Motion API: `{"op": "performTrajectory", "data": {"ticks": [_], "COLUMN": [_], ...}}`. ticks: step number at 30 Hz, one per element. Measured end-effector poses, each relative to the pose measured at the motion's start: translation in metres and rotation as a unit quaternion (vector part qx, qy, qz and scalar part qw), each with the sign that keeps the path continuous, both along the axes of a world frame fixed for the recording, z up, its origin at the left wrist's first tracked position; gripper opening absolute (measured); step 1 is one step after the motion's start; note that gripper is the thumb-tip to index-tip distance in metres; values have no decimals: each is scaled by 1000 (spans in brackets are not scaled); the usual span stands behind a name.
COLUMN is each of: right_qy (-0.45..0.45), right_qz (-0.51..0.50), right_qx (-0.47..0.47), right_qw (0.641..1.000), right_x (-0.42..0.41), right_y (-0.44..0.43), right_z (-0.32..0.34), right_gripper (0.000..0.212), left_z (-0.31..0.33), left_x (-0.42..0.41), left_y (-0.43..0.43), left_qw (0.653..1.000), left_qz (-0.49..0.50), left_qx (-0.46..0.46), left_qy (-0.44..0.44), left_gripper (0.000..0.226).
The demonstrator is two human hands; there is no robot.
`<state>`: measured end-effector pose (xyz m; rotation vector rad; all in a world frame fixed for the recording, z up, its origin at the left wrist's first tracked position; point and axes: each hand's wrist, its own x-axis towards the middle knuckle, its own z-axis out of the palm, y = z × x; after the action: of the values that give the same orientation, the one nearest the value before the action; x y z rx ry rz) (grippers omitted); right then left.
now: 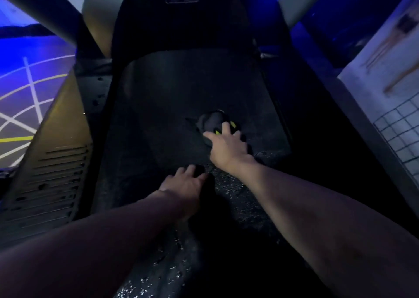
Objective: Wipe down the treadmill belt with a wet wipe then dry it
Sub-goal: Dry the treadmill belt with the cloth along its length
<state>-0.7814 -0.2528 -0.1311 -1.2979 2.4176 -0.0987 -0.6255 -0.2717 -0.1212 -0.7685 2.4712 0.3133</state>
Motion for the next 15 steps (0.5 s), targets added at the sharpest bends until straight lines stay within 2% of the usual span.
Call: {"op": "performTrajectory", "data": {"ticks": [9,11,13,15], "right_qy": [86,55,-14,-55], "right_qz": [-85,-85,-90,-101], "right_qx": [56,54,54,53], "right_qw": [991,993,994,992], "right_x": [-103,-108,-110,-109], "right_y": [97,103,103,107], "right_z": [-3,-3,3,8], "right_gripper": [61,65,69,79], "left_z": [-4,-8,-8,-10], "left_x": [-25,-31,-34,-36], "left_y": [43,51,58,61], "left_qw": [988,987,984,983], "left_qz": [71,84,115,140], "left_qx": [65,59,48,37], "left_qy": [-118,-123,-127,-114], "left_gripper": [127,131,132,132]}}
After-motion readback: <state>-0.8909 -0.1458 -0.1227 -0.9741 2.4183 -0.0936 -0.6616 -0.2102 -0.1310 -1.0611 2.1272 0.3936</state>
